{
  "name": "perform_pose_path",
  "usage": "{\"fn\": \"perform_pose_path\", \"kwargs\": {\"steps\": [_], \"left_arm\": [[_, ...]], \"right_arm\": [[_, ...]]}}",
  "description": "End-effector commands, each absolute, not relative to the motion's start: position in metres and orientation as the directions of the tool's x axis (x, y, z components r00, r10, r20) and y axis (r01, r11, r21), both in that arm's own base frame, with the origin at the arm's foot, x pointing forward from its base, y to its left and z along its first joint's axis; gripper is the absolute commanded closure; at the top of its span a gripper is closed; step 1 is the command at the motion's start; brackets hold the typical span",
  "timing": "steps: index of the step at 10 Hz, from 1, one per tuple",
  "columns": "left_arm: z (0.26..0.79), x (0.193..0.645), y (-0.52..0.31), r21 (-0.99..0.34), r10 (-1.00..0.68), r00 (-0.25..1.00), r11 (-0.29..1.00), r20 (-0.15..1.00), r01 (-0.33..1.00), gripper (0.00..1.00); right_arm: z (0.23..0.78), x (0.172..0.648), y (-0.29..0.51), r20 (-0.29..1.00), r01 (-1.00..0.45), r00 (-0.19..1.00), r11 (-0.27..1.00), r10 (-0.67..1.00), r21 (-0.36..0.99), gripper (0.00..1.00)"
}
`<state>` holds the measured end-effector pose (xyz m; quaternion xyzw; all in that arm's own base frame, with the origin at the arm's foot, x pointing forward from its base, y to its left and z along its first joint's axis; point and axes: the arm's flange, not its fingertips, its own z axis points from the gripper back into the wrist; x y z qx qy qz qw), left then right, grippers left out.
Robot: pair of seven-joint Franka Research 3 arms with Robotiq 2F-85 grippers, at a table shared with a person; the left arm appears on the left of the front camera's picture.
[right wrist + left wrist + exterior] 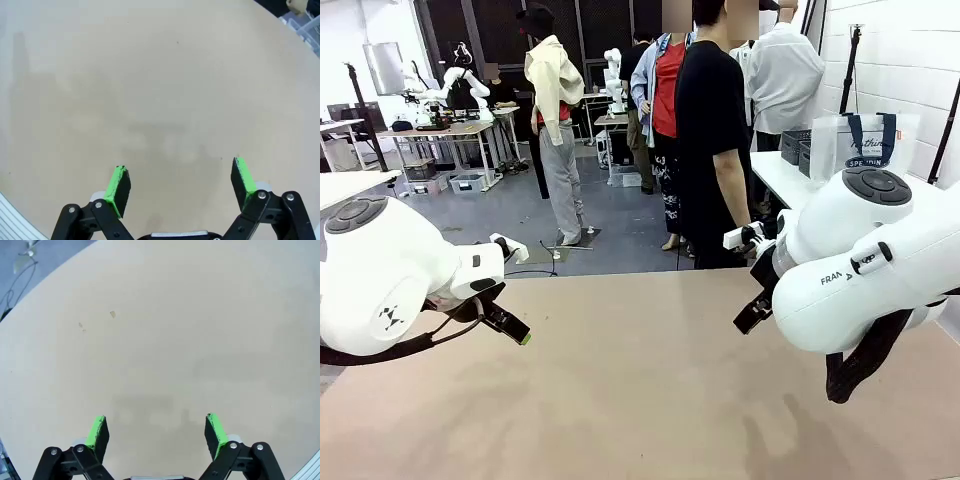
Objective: Transfer purchased items from the store into the shopping bag.
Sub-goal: Open the Reusable shopping bag in the center of the table.
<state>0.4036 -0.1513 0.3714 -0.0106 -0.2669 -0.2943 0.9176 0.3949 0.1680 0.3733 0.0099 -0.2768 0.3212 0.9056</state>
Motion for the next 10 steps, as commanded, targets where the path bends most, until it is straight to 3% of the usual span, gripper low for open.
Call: {"fn": "perform_pose_path", "kwargs": {"steps": [1, 10], "left_arm": [[0.3714, 0.4035, -0.1513, 0.138, -0.534, 0.684, 0.827, 0.496, 0.546, 0.0], [0.3714, 0.4035, -0.1513, 0.138, -0.534, 0.684, 0.827, 0.496, 0.546, 0.0]], "right_arm": [[0.3733, 0.3949, 0.168, 0.508, -0.587, 0.64, 0.793, 0.576, -0.16, 0.0], [0.3733, 0.3949, 0.168, 0.508, -0.587, 0.64, 0.793, 0.576, -0.16, 0.0]]}}
